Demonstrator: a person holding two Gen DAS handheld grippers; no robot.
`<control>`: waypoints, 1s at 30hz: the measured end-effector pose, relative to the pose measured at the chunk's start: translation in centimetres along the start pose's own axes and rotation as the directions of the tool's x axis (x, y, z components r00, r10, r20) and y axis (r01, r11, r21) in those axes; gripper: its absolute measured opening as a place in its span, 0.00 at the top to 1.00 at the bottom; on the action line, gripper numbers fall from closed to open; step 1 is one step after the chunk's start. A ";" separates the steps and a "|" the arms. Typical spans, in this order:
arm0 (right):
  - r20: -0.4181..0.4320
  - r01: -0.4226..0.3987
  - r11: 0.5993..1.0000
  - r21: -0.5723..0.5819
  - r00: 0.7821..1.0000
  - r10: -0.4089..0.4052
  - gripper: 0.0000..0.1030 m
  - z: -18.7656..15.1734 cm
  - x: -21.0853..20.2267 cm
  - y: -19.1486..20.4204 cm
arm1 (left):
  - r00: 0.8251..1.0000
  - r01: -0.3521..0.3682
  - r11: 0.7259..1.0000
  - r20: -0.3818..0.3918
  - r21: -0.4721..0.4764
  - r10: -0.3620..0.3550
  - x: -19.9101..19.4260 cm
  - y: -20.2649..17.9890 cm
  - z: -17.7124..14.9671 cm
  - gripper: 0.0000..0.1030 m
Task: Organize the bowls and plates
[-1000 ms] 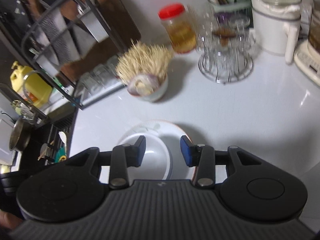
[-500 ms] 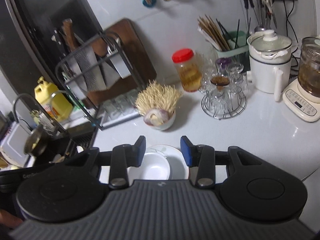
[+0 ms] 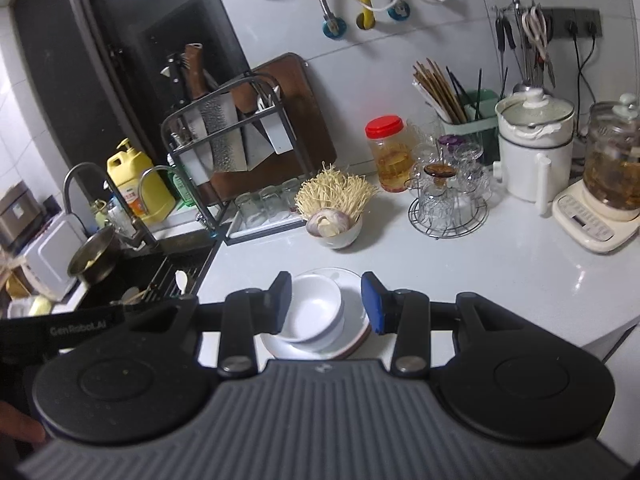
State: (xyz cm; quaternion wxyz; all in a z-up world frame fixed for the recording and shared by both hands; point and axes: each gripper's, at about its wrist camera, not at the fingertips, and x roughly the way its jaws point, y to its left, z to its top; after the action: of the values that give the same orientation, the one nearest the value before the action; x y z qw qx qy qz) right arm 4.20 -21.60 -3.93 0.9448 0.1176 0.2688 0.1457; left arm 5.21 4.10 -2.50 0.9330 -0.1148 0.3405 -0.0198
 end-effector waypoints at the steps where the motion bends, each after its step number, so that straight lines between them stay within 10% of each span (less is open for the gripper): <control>1: 0.006 0.002 1.000 -0.009 1.000 -0.002 0.59 -0.3 -0.6 0.1 | 1.000 -0.003 1.000 0.000 -0.003 0.003 -0.5 -0.1 -0.5 0.38; 14: -0.001 -0.004 0.999 -0.052 1.000 0.004 0.59 -3.9 -5.7 0.2 | 0.998 -0.057 0.998 0.030 0.006 0.056 -6.4 -1.7 -6.0 0.17; 19: -0.005 0.007 0.998 -0.070 1.000 -0.007 0.32 -5.1 -6.7 0.2 | 0.996 -0.085 0.996 0.020 -0.002 0.085 -7.5 -1.5 -7.6 0.11; 30: -0.008 0.021 0.994 -0.105 1.000 -0.022 0.27 -6.3 -8.1 0.2 | 0.994 -0.103 0.995 0.020 0.002 0.103 -9.0 -2.0 -9.2 0.06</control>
State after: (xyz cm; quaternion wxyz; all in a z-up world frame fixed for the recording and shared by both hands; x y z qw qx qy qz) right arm -5.80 -23.23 -5.26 0.9500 0.0641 0.2663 0.1499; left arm -7.49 1.39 -3.18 0.9363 -0.0959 0.3366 0.0290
